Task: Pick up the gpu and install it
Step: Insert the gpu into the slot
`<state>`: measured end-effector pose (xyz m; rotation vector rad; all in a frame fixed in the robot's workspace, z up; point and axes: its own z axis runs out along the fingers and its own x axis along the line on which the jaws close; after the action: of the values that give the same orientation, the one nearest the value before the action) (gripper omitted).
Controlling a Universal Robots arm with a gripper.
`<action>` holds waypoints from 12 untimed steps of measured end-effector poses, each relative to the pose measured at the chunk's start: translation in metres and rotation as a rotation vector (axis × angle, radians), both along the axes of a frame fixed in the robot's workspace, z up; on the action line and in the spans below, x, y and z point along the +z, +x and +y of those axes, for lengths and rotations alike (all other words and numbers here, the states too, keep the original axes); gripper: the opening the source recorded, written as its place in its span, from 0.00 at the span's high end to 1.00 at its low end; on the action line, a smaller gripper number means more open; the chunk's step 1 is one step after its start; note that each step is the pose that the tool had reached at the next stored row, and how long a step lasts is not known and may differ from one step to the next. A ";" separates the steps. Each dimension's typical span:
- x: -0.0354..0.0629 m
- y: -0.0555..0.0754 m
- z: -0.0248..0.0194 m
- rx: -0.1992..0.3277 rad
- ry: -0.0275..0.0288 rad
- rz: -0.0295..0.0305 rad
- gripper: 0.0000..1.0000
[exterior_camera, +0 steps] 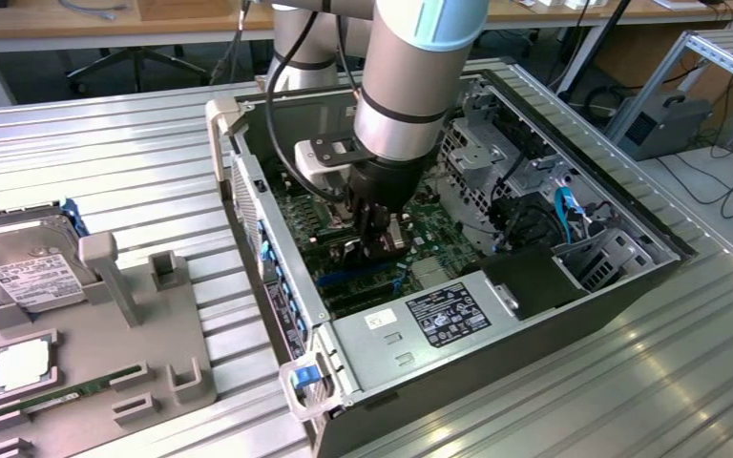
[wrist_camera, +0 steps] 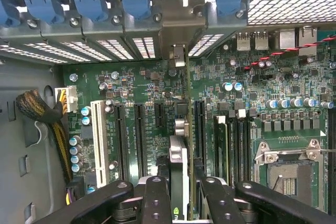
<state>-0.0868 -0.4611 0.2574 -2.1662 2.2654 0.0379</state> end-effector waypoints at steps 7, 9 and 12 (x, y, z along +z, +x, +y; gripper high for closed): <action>0.0000 0.000 0.0005 0.018 0.0000 0.0000 0.73; -0.0001 0.000 0.0005 0.018 -0.0002 0.0001 0.73; -0.0002 0.000 0.0005 0.018 0.0000 0.0000 0.73</action>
<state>-0.0868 -0.4606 0.2571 -2.1870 2.2456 0.0380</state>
